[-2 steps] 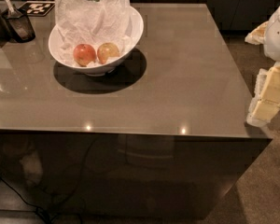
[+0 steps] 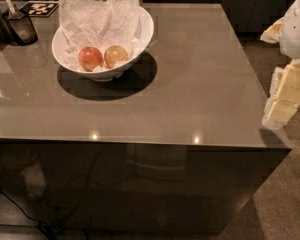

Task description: Pick apple from white bowl

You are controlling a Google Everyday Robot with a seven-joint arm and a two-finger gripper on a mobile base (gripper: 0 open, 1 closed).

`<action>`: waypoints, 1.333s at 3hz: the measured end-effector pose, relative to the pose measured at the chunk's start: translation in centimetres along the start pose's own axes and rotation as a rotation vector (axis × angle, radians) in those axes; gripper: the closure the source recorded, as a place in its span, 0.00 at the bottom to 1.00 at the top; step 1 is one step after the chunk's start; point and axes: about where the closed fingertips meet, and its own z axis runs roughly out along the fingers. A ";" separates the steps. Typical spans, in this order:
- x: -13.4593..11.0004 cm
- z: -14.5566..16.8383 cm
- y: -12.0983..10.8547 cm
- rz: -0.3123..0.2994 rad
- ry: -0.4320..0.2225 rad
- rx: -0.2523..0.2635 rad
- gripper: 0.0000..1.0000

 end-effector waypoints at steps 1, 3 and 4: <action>-1.7 -0.6 -2.1 -0.016 0.034 -0.006 0.00; -8.2 -1.2 -6.7 -0.097 -0.001 0.048 0.00; -9.1 -1.1 -7.4 -0.108 -0.016 0.073 0.00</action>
Offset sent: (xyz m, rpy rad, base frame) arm 0.0848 0.0736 0.0457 -0.1373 0.1237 0.1420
